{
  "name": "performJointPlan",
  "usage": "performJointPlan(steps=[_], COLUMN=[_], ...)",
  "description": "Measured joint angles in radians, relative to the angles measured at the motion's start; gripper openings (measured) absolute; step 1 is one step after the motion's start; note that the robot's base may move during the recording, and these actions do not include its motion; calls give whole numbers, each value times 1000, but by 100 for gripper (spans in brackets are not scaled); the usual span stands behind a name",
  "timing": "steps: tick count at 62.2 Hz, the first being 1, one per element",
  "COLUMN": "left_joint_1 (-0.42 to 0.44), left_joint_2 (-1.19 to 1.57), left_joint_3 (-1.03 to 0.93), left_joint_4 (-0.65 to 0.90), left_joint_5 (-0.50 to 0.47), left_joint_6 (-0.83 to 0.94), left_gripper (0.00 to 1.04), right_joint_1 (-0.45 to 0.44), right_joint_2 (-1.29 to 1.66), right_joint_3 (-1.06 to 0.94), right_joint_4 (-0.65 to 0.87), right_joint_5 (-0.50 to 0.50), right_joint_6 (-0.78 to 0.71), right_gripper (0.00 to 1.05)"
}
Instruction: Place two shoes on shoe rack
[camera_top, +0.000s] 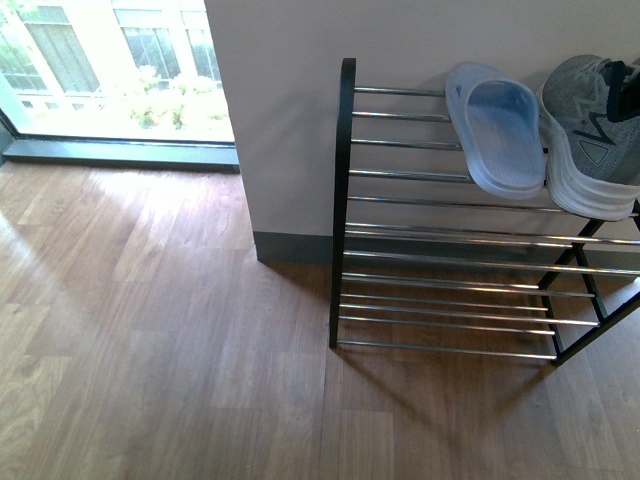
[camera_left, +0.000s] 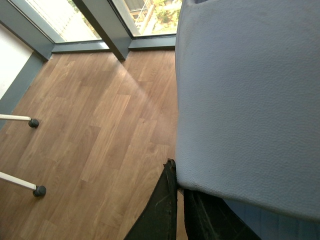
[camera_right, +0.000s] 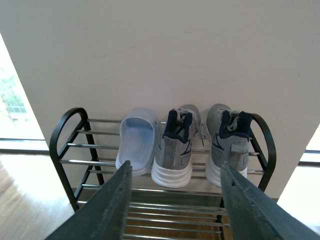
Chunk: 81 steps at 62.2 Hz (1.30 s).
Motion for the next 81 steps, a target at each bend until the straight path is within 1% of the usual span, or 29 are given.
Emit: performJointPlan(steps=[4, 6, 9, 28, 29, 30, 31, 36, 37, 43, 49, 52, 58, 67, 81], left_joint_1=[0, 0, 0, -1, 3, 16, 24, 61, 76, 110, 117, 114, 108, 108, 120], left_joint_2=[0, -1, -1, 2, 5, 28, 45, 157, 211, 427, 612, 759, 929, 1135, 1376], left_joint_3=[0, 0, 0, -2, -7, -12, -11, 23, 47, 169, 286, 400, 556, 774, 1061], left_joint_4=[0, 0, 0, 6, 35, 110, 146, 303, 350, 466, 494, 490, 458, 397, 283], left_joint_5=[2, 2, 3, 7, 13, 47, 67, 158, 187, 306, 386, 454, 485, 496, 543], left_joint_6=[0, 0, 0, -14, -31, -79, -104, -157, -169, -207, -232, -253, -254, -250, -220], left_gripper=[2, 2, 2, 2, 2, 2, 2, 2, 2, 2, 2, 2, 2, 2, 2], right_joint_1=[0, 0, 0, 2, 2, 2, 2, 2, 2, 2, 2, 2, 2, 2, 2], right_joint_2=[0, 0, -1, -1, -1, -1, -1, -1, -1, -1, -1, -1, -1, -1, -1], right_joint_3=[0, 0, 0, 0, 0, 0, 0, 0, 0, 0, 0, 0, 0, 0, 0], right_joint_4=[0, 0, 0, -1, -1, -1, -1, -1, -1, -1, -1, -1, -1, -1, -1], right_joint_5=[0, 0, 0, 7, 7, 7, 7, 6, 6, 6, 6, 6, 6, 6, 6], right_joint_6=[0, 0, 0, 0, 0, 0, 0, 0, 0, 0, 0, 0, 0, 0, 0], right_gripper=[92, 97, 95, 96, 96, 96, 96, 96, 96, 96, 96, 96, 96, 96, 96])
